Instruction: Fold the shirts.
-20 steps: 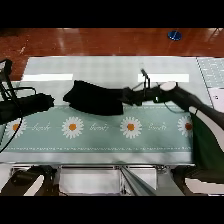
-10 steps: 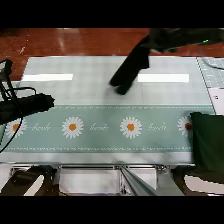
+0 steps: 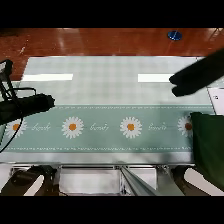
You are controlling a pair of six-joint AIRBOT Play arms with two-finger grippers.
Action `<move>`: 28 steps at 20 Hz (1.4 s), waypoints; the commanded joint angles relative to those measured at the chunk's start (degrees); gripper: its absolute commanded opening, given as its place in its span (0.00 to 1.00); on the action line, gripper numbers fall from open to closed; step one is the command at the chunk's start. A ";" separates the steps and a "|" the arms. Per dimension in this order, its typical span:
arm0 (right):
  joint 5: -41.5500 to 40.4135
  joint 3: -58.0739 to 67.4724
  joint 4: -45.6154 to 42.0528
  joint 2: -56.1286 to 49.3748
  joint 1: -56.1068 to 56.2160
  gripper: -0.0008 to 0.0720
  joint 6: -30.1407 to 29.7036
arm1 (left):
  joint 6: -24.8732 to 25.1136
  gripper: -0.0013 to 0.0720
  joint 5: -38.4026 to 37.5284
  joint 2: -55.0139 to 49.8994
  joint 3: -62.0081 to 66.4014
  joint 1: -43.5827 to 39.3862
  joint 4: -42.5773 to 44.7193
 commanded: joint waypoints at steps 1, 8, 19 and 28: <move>11.65 -7.21 -10.10 6.12 -12.63 0.04 0.42 | 0.00 0.05 0.02 -0.02 -0.02 0.00 -0.07; 14.05 -38.12 -36.39 27.47 -35.63 0.04 0.37 | -0.02 0.05 2.23 -0.02 0.00 0.00 -0.07; 6.84 -39.74 -16.15 20.70 -36.02 0.35 1.14 | 3.61 0.05 7.45 -4.83 4.85 0.00 -0.57; -17.40 -18.56 -2.25 -0.35 14.97 0.04 -7.30 | 10.62 0.04 -7.87 -33.64 46.69 -6.64 -5.97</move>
